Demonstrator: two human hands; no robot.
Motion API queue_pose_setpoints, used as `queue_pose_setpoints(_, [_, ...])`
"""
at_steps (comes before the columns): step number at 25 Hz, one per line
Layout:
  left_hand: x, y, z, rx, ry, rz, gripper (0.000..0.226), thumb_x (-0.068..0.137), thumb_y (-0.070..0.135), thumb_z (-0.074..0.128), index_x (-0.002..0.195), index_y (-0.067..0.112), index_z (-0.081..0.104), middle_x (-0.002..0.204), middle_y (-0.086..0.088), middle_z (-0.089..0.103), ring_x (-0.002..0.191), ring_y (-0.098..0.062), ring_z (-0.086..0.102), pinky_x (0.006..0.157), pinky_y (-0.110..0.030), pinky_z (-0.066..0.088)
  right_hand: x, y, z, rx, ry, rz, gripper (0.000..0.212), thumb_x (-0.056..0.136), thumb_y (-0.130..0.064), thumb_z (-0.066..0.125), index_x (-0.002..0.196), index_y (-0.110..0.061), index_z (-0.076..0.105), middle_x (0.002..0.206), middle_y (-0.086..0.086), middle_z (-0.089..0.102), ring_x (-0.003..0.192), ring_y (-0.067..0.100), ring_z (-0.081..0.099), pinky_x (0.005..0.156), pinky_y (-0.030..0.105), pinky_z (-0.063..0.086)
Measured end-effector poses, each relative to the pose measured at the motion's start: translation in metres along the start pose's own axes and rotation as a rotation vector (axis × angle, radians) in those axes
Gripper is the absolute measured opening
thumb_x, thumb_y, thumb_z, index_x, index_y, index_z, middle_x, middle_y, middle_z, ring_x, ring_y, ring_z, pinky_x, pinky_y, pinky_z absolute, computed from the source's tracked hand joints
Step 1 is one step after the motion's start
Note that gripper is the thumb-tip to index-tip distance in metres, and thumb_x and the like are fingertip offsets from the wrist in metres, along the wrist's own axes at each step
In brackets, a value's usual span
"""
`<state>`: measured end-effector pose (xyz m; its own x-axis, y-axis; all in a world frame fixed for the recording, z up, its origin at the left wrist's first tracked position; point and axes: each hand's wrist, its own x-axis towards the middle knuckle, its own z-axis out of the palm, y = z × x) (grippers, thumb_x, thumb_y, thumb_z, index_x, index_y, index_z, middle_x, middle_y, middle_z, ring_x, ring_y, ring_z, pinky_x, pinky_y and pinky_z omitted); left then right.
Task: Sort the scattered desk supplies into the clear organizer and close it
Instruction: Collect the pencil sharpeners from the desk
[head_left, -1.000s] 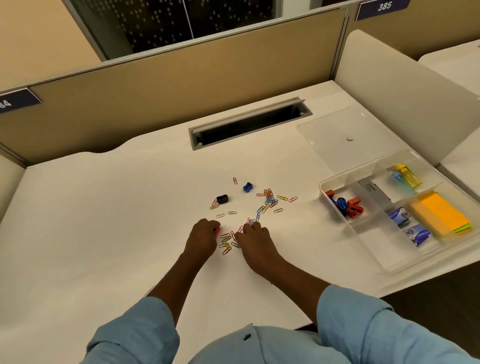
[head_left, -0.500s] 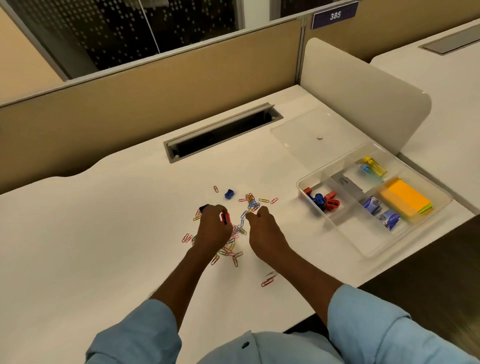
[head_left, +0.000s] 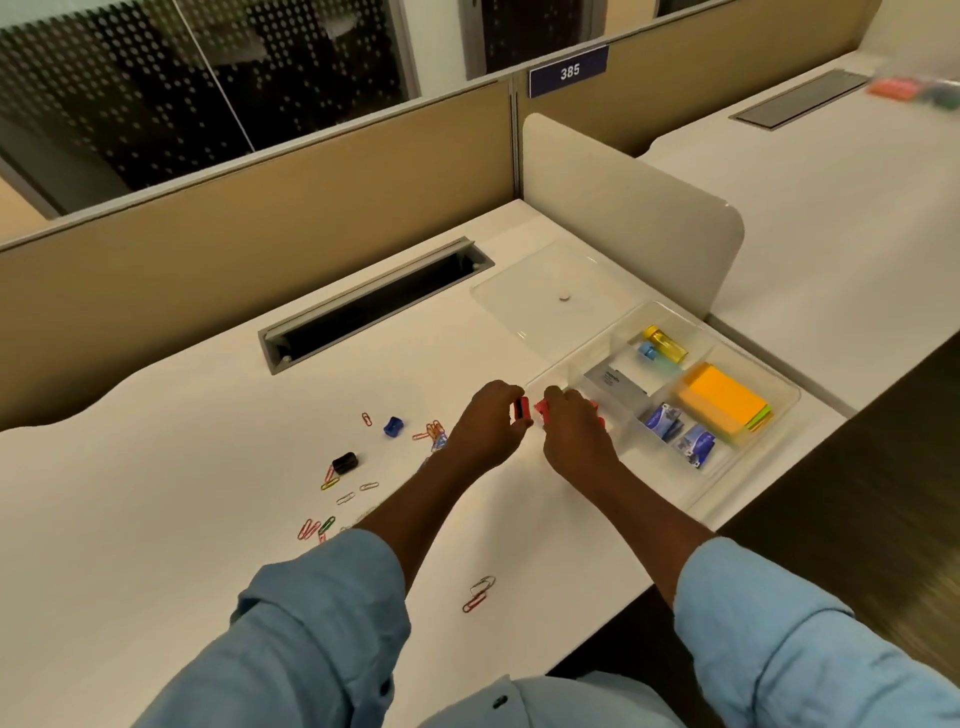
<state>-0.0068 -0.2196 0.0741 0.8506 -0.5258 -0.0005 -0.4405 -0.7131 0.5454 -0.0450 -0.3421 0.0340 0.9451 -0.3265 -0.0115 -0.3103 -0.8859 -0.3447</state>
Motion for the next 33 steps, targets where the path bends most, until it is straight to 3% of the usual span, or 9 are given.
queue_pose_setpoints(4, [0.027, 0.017, 0.016, 0.094, -0.031, 0.063, 0.022, 0.085, 0.017, 0.063, 0.104, 0.006, 0.064, 0.104, -0.012, 0.063, 0.099, -0.028, 0.055, 0.088, -0.039, 0.045, 0.023, 0.023, 0.000, -0.033, -0.033, -0.020, 0.051, 0.081, -0.023, 0.072, 0.124, -0.013, 0.047, 0.117, 0.012, 0.059, 0.106, 0.025, 0.059, 0.089, 0.032, 0.050])
queue_pose_setpoints(10, [0.051, 0.020, 0.040, 0.221, 0.006, 0.007, 0.023, 0.085, 0.011, 0.060, 0.107, 0.010, 0.067, 0.105, -0.013, 0.055, 0.101, -0.028, 0.050, 0.083, -0.038, 0.047, 0.043, 0.042, 0.004, -0.166, -0.055, -0.096, 0.050, 0.080, -0.031, 0.071, 0.121, -0.014, 0.049, 0.117, 0.011, 0.058, 0.106, 0.026, 0.057, 0.091, 0.032, 0.047])
queue_pose_setpoints(16, [0.057, 0.020, 0.049, 0.233, -0.006, -0.064, 0.053, 0.085, 0.015, 0.064, 0.135, 0.022, 0.049, 0.129, -0.015, 0.047, 0.115, -0.032, 0.047, 0.090, -0.039, 0.044, 0.048, 0.046, 0.003, -0.073, -0.055, -0.084, 0.059, 0.077, -0.026, 0.074, 0.128, -0.015, 0.047, 0.120, 0.013, 0.057, 0.110, 0.028, 0.054, 0.091, 0.035, 0.047])
queue_pose_setpoints(19, [0.053, 0.016, 0.049, 0.194, 0.047, -0.101, 0.049, 0.089, 0.019, 0.061, 0.136, 0.019, 0.048, 0.137, -0.013, 0.044, 0.124, -0.029, 0.044, 0.099, -0.036, 0.040, 0.045, 0.043, 0.000, -0.086, -0.001, -0.115, 0.051, 0.078, -0.028, 0.074, 0.122, -0.013, 0.052, 0.119, 0.011, 0.058, 0.109, 0.026, 0.054, 0.090, 0.034, 0.048])
queue_pose_setpoints(25, [0.023, -0.022, 0.029, 0.127, 0.269, -0.299, 0.032, 0.092, 0.022, 0.056, 0.122, 0.013, 0.059, 0.121, -0.011, 0.056, 0.112, -0.026, 0.051, 0.094, -0.034, 0.041, 0.034, 0.001, -0.005, -0.024, 0.157, -0.311, 0.027, 0.084, -0.019, 0.063, 0.109, -0.010, 0.059, 0.104, 0.011, 0.063, 0.092, 0.026, 0.057, 0.073, 0.035, 0.049])
queue_pose_setpoints(28, [0.003, -0.055, 0.013, 0.123, 0.282, -0.508, 0.028, 0.091, 0.020, 0.056, 0.118, 0.011, 0.060, 0.121, -0.011, 0.057, 0.111, -0.026, 0.055, 0.091, -0.034, 0.045, 0.032, -0.027, 0.004, -0.003, 0.047, -0.397, 0.028, 0.091, -0.022, 0.054, 0.116, -0.010, 0.054, 0.112, 0.009, 0.059, 0.100, 0.025, 0.054, 0.079, 0.034, 0.048])
queue_pose_setpoints(33, [-0.028, -0.109, -0.017, 0.279, 0.247, -0.614, 0.021, 0.090, 0.008, 0.053, 0.104, 0.008, 0.068, 0.104, -0.013, 0.063, 0.096, -0.027, 0.061, 0.080, -0.036, 0.052, 0.026, -0.072, 0.031, -0.016, -0.147, -0.466, 0.031, 0.089, -0.019, 0.057, 0.119, -0.012, 0.049, 0.118, 0.010, 0.054, 0.107, 0.026, 0.049, 0.084, 0.033, 0.044])
